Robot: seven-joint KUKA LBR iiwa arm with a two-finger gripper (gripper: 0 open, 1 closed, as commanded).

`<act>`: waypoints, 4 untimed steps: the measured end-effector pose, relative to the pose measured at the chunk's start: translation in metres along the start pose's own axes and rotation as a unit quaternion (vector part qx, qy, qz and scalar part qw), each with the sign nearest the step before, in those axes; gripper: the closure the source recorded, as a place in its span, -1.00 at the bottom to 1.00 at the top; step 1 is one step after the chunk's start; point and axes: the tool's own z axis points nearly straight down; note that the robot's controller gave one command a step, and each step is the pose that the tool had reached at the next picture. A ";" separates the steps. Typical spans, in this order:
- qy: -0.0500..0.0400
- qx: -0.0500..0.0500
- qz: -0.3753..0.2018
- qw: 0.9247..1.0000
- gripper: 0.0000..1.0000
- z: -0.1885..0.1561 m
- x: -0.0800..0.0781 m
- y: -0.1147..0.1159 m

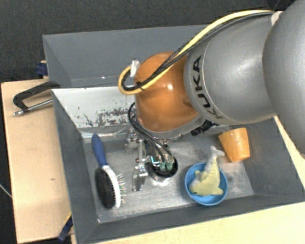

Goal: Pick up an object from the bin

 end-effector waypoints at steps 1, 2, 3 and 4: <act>-0.005 0.000 -0.074 0.997 -1.00 0.081 0.004 0.036; -0.003 0.002 -0.223 0.975 -1.00 0.069 0.016 -0.021; -0.007 0.000 -0.259 0.966 -1.00 0.080 0.014 -0.071; -0.007 0.001 -0.244 0.970 -1.00 0.080 0.018 -0.157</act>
Offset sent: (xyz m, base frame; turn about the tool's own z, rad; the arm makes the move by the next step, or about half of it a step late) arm -0.0059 0.0352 -0.0825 -0.1463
